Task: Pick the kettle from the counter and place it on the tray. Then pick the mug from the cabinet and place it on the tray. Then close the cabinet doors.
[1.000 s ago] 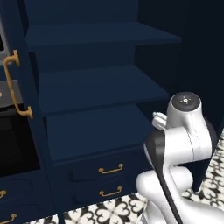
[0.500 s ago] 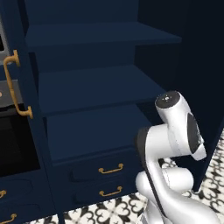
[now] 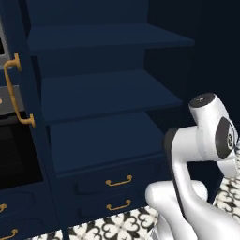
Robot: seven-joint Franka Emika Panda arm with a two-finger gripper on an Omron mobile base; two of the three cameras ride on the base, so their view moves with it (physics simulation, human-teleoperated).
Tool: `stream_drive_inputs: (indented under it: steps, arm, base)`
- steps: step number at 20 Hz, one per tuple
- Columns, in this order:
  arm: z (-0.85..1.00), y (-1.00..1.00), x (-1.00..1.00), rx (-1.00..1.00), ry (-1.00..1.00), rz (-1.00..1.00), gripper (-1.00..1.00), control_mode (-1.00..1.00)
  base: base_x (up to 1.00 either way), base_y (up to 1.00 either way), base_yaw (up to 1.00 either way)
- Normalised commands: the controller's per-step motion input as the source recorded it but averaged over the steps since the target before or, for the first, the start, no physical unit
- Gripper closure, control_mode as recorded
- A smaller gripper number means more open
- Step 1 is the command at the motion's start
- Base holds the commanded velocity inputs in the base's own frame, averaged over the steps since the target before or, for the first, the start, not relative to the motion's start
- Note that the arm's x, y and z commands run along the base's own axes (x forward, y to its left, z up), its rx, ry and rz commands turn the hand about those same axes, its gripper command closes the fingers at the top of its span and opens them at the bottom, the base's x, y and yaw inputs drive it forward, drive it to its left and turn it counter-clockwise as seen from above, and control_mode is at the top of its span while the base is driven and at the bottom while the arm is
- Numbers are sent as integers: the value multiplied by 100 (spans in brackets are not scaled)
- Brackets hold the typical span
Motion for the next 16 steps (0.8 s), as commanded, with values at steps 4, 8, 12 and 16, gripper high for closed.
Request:
stream_drive_inputs:
  steps: [4, 8, 12, 16]
  arm:
    - [-1, -60, -62, 0, -14, -26, -100, -100]
    - [0, -63, -49, 1, -4, -23, -100, -100]
    - [-2, -59, -51, 0, -8, -16, -100, -100]
    - [0, -55, -2, 0, -10, -4, -100, -100]
  base:
    - [0, 0, 0]
    - [0, 0, 0]
    - [0, 0, 0]
    - [0, 0, 0]
